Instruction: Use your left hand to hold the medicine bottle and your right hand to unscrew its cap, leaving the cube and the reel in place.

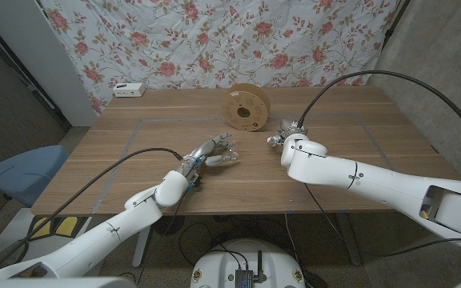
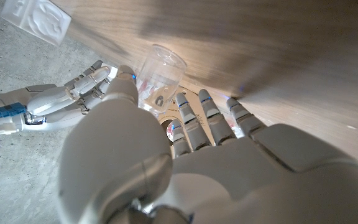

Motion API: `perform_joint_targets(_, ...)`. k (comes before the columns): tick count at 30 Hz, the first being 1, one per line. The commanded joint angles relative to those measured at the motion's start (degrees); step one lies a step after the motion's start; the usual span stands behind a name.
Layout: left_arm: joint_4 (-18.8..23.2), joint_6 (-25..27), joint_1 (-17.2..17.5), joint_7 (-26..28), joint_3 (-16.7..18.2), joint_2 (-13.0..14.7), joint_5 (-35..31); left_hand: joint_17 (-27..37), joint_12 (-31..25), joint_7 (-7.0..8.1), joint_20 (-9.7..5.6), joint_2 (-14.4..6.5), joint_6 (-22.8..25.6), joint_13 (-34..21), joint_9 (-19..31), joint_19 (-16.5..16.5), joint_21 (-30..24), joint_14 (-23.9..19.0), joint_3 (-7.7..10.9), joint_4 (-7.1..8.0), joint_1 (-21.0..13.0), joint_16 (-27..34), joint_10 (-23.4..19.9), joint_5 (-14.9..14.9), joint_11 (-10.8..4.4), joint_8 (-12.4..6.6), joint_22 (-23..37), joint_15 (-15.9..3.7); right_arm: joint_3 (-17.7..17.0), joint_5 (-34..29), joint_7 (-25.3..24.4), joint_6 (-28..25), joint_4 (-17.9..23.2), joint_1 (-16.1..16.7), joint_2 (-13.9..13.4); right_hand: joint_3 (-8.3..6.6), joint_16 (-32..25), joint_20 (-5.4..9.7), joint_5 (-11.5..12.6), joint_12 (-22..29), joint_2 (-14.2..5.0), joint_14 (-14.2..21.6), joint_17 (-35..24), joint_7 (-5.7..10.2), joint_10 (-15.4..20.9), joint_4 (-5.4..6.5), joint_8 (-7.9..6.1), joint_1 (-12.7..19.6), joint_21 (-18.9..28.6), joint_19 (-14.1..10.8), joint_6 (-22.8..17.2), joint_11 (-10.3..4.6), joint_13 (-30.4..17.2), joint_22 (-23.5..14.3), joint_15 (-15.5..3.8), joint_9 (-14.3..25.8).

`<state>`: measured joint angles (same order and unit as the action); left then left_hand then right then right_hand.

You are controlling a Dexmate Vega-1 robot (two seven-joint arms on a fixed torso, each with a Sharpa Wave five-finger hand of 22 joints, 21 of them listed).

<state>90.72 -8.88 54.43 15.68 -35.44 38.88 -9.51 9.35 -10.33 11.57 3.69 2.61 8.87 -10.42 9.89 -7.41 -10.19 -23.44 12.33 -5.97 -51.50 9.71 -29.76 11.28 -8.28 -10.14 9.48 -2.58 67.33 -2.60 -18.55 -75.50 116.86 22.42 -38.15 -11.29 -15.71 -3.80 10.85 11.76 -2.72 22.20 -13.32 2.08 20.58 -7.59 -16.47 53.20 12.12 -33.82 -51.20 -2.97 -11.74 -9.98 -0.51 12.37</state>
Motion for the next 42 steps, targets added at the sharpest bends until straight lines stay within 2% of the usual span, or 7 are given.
perform_joint_targets(1, 0.70, 0.21, 0.53, -1.01, 0.77, 0.51, 2.12, 0.11, 0.14, 0.70, -0.18, -0.30, -1.07, -0.08, 0.10, 1.31, -0.05, 2.26, -0.64, 0.18, 1.25, -0.14, 2.17, 0.52, 0.32, 0.02, 0.27, -6.03, -0.09, -1.20, -0.42, 0.81, -1.71, 1.63, 0.84, 0.14, 0.20, -0.01, 0.27, 0.04, 0.09, -0.14, 0.04, 0.80, 0.25, -0.12, -0.08, -0.12, -0.19, -0.57, -0.54, 0.36, -0.06, -0.21, -0.38, 0.21)
perform_joint_targets(6, 1.13, 0.41, 0.75, -1.37, 1.06, 0.75, 2.74, 0.12, 0.20, 0.90, -0.56, -0.86, -1.96, -0.07, 0.10, 2.88, -0.06, 5.86, -1.21, 0.45, 2.20, -0.21, 6.19, 0.64, 0.84, -0.01, 0.25, -4.89, 0.55, -1.80, -0.06, 1.05, -2.31, 1.45, 0.98, 0.16, 0.40, -0.01, 0.28, -0.02, 0.15, -0.53, 0.08, 0.89, 0.17, -0.16, 0.00, -0.18, -0.32, -0.30, -0.45, 0.42, -0.06, -0.20, -0.07, 0.22)
perform_joint_targets(18, 1.04, -1.05, 1.39, -2.84, 1.99, 1.21, 5.71, 0.20, 0.12, 0.82, 0.08, -0.68, -3.94, -0.09, 0.08, 6.85, -0.01, 13.34, -3.71, 2.12, 6.89, -0.24, 13.40, 1.33, 1.53, 0.04, 0.27, -2.40, 0.51, -3.01, -0.30, 1.36, -4.02, 2.10, 1.98, 0.26, 0.72, -0.22, 0.33, -0.17, 0.22, -0.98, 0.12, 0.93, -0.11, -0.05, 0.14, -0.63, -0.53, 0.19, -0.30, 0.36, -0.07, -0.19, 0.26, 0.23)
perform_joint_targets(23, -0.20, -3.53, 1.35, -4.24, 2.50, 0.95, 8.25, 0.51, -0.15, 0.81, 0.58, -2.28, -5.28, -0.12, 0.12, 8.54, -0.19, 17.05, -6.11, 6.30, 14.63, 0.02, 16.55, 1.45, 2.38, 0.00, 0.35, -1.35, 0.15, -3.40, -0.51, 1.86, -4.50, 2.69, 2.15, 0.27, 0.78, -0.28, 0.36, -0.20, 0.22, -1.02, 0.13, 1.10, -0.16, -0.07, 0.32, -0.73, -0.59, 0.33, 0.04, 0.35, -0.07, -0.18, 0.41, 0.23)
perform_joint_targets(26, -0.31, -4.02, 1.60, -3.90, 2.94, 0.67, 8.90, 0.52, -0.05, 0.69, 0.58, -3.42, -5.84, -0.11, 0.12, 9.37, -0.22, 18.86, -6.85, 8.09, 17.61, -0.02, 18.46, 1.60, 2.62, -0.01, 0.37, -1.28, -0.08, -3.69, -0.69, 2.15, -4.87, 3.07, 2.29, 0.27, 0.84, -0.25, 0.37, -0.20, 0.24, -1.07, 0.15, 1.11, -0.14, -0.06, 0.35, -0.80, -0.59, 0.33, 0.07, 0.33, -0.07, -0.18, 0.38, 0.24)
perform_joint_targets(28, -0.55, -4.74, 1.64, -3.72, 3.13, 0.55, 9.06, 0.49, 0.01, 0.52, 0.29, -3.77, -6.30, -0.09, 0.09, 9.87, -0.17, 19.60, -7.15, 8.71, 18.68, -0.04, 19.38, 1.69, 2.56, 0.08, 0.38, -1.11, -0.28, -3.83, -0.77, 2.48, -5.05, 3.35, 2.36, 0.28, 0.84, -0.25, 0.38, -0.22, 0.26, -1.03, 0.16, 1.14, -0.19, -0.06, 0.37, -0.84, -0.58, 0.31, 0.10, 0.31, -0.08, -0.18, 0.36, 0.24)
perform_joint_targets(42, -0.23, -4.78, 2.51, -2.96, 4.74, 0.04, 11.21, 0.43, -0.28, 0.40, 0.16, -4.51, -6.63, -0.07, 0.05, 10.25, -0.24, 20.17, -7.36, 9.41, 19.80, 0.10, 19.69, 1.87, 2.64, 0.05, 0.38, -0.73, -0.63, -4.45, -0.21, 2.17, -6.11, 3.67, 3.35, 0.23, 1.23, -0.26, 0.52, -0.52, 0.44, -1.14, 0.30, 1.37, -0.97, -0.12, 1.54, -1.24, -0.66, 0.48, 2.73, 0.70, -0.09, -0.15, 0.31, 0.27)
